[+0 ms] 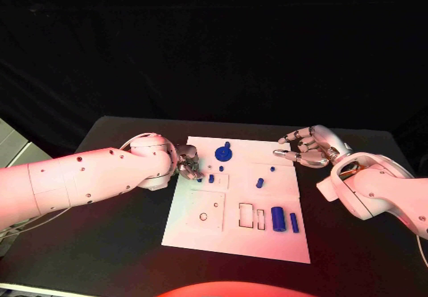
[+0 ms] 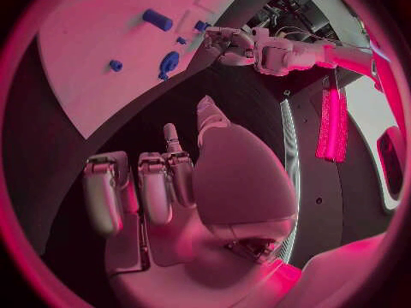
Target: Assemble the parts on the task board
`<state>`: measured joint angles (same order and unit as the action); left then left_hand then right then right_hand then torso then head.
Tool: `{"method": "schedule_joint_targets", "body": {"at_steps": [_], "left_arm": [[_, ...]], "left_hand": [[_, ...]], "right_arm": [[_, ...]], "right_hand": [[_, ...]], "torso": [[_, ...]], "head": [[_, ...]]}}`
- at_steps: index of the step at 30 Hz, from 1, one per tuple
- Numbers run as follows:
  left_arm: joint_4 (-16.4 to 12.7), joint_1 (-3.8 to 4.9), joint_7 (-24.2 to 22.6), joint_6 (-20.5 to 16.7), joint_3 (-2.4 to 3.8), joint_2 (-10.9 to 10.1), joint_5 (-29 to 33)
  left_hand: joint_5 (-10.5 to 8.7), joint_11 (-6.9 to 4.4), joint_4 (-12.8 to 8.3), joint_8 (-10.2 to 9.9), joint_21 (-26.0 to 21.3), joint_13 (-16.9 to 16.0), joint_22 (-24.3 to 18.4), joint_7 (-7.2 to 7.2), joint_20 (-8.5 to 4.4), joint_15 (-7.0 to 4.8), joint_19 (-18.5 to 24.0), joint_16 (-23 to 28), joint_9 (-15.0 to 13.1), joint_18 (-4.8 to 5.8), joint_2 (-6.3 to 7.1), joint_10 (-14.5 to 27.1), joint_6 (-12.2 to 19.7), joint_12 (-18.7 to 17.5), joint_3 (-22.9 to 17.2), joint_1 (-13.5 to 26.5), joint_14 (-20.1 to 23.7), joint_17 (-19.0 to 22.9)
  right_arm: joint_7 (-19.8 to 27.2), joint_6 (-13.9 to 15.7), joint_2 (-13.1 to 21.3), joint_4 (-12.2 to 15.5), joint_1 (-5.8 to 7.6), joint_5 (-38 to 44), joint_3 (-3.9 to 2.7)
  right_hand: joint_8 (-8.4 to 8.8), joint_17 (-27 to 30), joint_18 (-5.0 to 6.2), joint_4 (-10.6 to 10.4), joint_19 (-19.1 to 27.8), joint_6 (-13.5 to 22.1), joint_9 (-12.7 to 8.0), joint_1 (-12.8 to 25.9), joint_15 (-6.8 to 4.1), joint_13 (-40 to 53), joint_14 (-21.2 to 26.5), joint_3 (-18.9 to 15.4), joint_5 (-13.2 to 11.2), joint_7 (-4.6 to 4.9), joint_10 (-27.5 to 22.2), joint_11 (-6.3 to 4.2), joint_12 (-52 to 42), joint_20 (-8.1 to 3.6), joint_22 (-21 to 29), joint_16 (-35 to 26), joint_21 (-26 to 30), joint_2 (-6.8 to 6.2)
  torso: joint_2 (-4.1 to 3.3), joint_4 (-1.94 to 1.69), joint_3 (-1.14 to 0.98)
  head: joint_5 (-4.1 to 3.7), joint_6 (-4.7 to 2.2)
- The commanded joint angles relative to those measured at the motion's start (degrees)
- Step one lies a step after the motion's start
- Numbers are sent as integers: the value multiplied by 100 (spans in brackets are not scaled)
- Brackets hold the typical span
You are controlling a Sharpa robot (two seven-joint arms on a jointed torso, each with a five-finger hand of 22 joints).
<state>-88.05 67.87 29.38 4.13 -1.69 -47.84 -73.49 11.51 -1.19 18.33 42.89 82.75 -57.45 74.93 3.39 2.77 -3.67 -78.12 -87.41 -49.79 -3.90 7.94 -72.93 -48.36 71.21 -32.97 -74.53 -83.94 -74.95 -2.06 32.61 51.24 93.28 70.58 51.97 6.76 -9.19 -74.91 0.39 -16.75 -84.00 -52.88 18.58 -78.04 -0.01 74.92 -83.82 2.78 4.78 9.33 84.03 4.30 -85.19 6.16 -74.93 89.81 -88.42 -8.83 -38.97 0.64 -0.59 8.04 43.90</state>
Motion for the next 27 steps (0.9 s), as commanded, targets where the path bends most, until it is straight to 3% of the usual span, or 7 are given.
{"method": "schedule_joint_targets", "body": {"at_steps": [1,23,27], "left_arm": [[-9,-12,-11,173,-6,-1,-70],[20,-12,56,131,-5,61,169],[49,-11,55,158,-6,77,285]], "left_hand": [[13,3,-724,39,24,9,27,-59,0,-44,-42,-29,-14,33,31,-38,-81,17,-748,-22,-471,-1022],[0,5,-700,47,19,-3,21,-59,0,-44,-36,-27,-32,31,41,-71,-115,30,-833,76,-471,-1019],[4,-6,-647,66,18,-93,22,-77,-1,-49,-36,-24,-52,31,95,-139,-164,86,-848,203,-470,-1014]], "right_arm": [[54,-47,2,6,-4,61,-1],[52,-46,3,10,-4,65,-1],[51,-45,8,11,-4,65,-1]], "right_hand": [[-8,-1427,5,0,-515,24,-8,42,38,1113,-597,-31,18,-9,193,23,11,18,-1409,-12,12,11],[-8,-1427,5,0,-515,24,-8,42,38,1113,-597,-31,18,-9,193,23,11,18,-1409,-12,12,11],[-13,-1429,4,3,-518,21,-9,40,36,1113,-598,-32,16,-11,193,21,11,16,-1412,-12,7,19]], "torso": [[-1,-3,2],[0,7,-6],[3,6,-8]], "head": [[-2,9],[-16,29],[-11,30]]}}
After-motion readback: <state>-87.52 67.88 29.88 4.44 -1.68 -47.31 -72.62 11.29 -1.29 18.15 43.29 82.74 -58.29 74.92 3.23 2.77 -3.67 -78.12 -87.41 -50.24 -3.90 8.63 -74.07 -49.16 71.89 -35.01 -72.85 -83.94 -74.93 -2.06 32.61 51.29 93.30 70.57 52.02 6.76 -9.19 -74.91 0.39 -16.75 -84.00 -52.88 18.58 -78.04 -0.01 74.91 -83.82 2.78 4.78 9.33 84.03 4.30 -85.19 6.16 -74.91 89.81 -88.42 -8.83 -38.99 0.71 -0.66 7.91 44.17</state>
